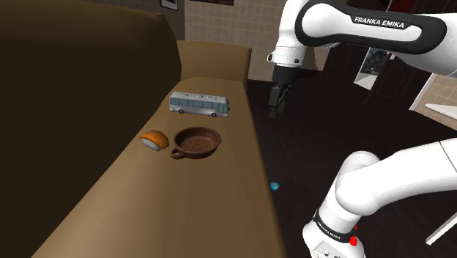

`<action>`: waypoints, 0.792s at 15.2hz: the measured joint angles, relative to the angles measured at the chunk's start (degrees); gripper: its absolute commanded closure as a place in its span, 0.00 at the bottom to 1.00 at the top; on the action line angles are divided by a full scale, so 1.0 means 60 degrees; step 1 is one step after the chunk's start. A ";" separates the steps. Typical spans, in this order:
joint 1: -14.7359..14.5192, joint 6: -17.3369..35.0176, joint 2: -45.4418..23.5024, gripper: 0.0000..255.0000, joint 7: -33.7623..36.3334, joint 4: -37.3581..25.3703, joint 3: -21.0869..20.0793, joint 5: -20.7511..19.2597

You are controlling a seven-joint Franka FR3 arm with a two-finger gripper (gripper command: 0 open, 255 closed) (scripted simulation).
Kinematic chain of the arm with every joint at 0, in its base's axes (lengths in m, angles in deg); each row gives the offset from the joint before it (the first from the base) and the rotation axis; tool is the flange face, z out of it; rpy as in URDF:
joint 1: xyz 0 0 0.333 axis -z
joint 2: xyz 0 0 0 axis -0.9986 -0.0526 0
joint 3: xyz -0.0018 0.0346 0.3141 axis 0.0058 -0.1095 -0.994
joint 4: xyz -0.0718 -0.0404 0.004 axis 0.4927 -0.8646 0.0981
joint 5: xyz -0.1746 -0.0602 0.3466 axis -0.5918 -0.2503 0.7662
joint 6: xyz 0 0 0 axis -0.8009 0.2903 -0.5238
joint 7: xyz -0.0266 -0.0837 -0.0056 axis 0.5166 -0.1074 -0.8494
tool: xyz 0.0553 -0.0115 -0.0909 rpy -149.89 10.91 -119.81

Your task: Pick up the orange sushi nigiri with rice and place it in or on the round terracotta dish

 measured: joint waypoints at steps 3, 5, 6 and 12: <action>-0.0045 0.0214 -0.0342 0.00 0.0217 -0.0165 -0.0200 0.0105; -0.0093 0.0625 -0.0847 0.00 0.0506 -0.0308 -0.0470 0.0220; -0.0128 0.0772 -0.1024 0.00 0.0688 -0.0370 -0.0625 0.0288; -0.0277 0.1808 -0.2661 0.00 0.1786 -0.1167 -0.1553 0.0476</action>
